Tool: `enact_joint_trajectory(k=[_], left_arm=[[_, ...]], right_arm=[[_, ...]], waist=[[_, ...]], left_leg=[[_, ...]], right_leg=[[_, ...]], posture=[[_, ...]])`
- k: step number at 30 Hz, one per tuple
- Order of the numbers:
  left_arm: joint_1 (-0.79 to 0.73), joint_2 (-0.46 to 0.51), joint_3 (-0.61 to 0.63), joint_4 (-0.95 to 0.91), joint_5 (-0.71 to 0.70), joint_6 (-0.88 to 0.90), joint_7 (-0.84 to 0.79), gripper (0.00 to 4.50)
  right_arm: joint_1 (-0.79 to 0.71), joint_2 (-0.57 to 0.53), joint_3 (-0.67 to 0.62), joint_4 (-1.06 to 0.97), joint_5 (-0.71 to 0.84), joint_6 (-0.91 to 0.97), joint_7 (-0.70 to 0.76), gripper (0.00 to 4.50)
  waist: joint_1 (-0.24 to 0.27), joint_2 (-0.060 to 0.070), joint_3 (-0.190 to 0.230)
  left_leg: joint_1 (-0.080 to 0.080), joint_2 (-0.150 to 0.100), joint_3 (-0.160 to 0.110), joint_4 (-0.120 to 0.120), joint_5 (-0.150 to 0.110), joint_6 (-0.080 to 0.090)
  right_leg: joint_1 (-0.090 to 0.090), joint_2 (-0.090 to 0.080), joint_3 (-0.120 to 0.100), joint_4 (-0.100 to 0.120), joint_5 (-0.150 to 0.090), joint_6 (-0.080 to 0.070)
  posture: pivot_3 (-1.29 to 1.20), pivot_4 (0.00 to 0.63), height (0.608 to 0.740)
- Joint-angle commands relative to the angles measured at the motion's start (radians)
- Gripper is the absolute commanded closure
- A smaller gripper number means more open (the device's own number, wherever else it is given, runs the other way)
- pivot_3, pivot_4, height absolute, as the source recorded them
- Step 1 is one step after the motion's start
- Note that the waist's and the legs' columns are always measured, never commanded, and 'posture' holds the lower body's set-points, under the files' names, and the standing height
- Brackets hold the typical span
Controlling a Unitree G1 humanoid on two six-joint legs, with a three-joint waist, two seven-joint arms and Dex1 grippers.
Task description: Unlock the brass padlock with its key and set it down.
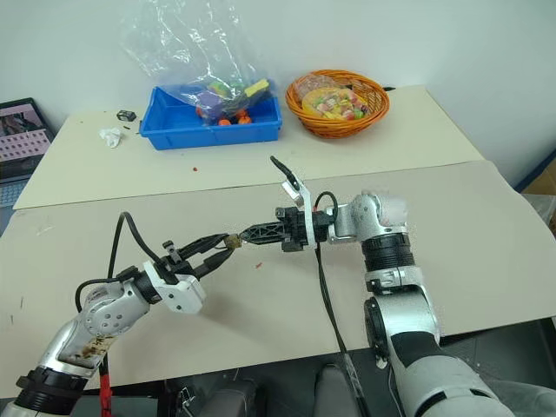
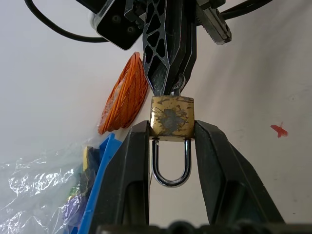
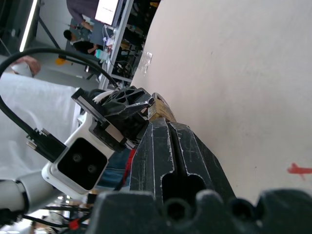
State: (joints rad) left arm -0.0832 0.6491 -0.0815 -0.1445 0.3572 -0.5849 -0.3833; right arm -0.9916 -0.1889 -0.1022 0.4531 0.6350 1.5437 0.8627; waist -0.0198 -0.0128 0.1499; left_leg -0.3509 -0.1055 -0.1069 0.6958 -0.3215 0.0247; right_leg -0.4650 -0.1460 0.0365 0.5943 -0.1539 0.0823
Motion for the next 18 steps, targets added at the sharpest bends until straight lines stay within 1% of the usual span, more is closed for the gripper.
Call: enact_joint_trajectory(k=[1,4,8,9,10,12,13,16,18], left_arm=[[-0.008,-0.012,0.013,-0.053,-0.004,-0.011,0.018,3.66],[-0.006,-0.015,0.015,-0.057,-0.003,-0.008,0.016,3.66],[-0.006,-0.015,0.017,-0.058,-0.004,-0.002,0.015,3.66],[-0.006,-0.015,0.017,-0.058,-0.005,-0.002,0.014,3.66],[-0.006,-0.015,0.018,-0.058,-0.005,-0.002,0.014,3.66],[-0.006,-0.016,0.018,-0.060,-0.006,0.000,0.012,3.66],[-0.005,-0.018,0.018,-0.061,-0.006,0.001,0.011,3.66],[-0.005,-0.018,0.019,-0.062,-0.008,0.004,0.007,3.66],[-0.005,-0.019,0.020,-0.064,-0.011,0.005,0.004,3.66]], right_arm=[[-0.021,0.042,-0.049,0.007,0.017,0.055,-0.066,4.49],[-0.001,0.052,-0.045,-0.032,0.015,0.021,-0.091,4.49],[0.036,0.041,0.022,-0.117,-0.008,-0.077,-0.102,4.49],[0.041,0.042,0.018,-0.134,-0.005,-0.101,-0.103,3.89],[0.044,0.043,0.013,-0.143,0.001,-0.116,-0.104,3.64],[0.041,0.048,-0.010,-0.150,0.015,-0.128,-0.115,2.92],[0.039,0.049,-0.018,-0.150,0.020,-0.132,-0.119,2.66],[0.038,0.035,-0.021,-0.155,0.029,-0.152,-0.107,1.52],[0.032,0.020,-0.028,-0.144,0.035,-0.169,-0.095,0.86]], waist=[[-0.002,0.000,0.000],[-0.006,0.000,0.000],[-0.019,0.000,0.000],[-0.021,0.000,0.000],[-0.023,0.000,0.000],[-0.024,0.000,0.000],[-0.026,0.000,0.000],[-0.028,0.000,0.000],[-0.028,0.000,0.000]], left_leg=[[-0.001,0.000,0.000,0.000,0.000,0.000],[-0.003,0.000,0.000,0.001,0.000,0.000],[-0.003,0.000,0.000,0.001,0.000,0.000],[-0.003,0.000,0.000,0.001,0.000,0.000],[-0.003,0.000,0.000,0.001,0.000,0.000],[-0.003,0.000,0.000,0.001,0.000,0.000],[-0.003,0.000,0.000,0.001,0.000,0.000],[-0.003,0.000,0.000,0.001,0.000,0.000],[-0.003,0.000,0.000,0.001,0.000,0.000]], right_leg=[[-0.001,0.000,0.000,0.000,0.000,0.000],[-0.002,0.000,0.000,0.000,0.000,0.000],[-0.003,0.000,-0.001,0.001,0.000,0.000],[-0.003,0.000,-0.001,0.001,0.000,0.000],[-0.003,0.000,-0.001,0.001,0.000,0.000],[-0.003,0.000,-0.001,0.001,0.000,0.000],[-0.003,0.000,-0.001,0.001,0.000,0.000],[-0.003,0.000,-0.001,0.001,0.000,0.000],[-0.003,0.000,-0.001,0.001,0.000,0.000]], posture=[[0.00,0.150,0.740],[0.00,0.150,0.740],[0.00,0.150,0.740],[0.00,0.150,0.740],[0.00,0.150,0.740],[0.00,0.150,0.740],[0.00,0.150,0.740],[0.00,0.150,0.740],[0.00,0.150,0.740]])
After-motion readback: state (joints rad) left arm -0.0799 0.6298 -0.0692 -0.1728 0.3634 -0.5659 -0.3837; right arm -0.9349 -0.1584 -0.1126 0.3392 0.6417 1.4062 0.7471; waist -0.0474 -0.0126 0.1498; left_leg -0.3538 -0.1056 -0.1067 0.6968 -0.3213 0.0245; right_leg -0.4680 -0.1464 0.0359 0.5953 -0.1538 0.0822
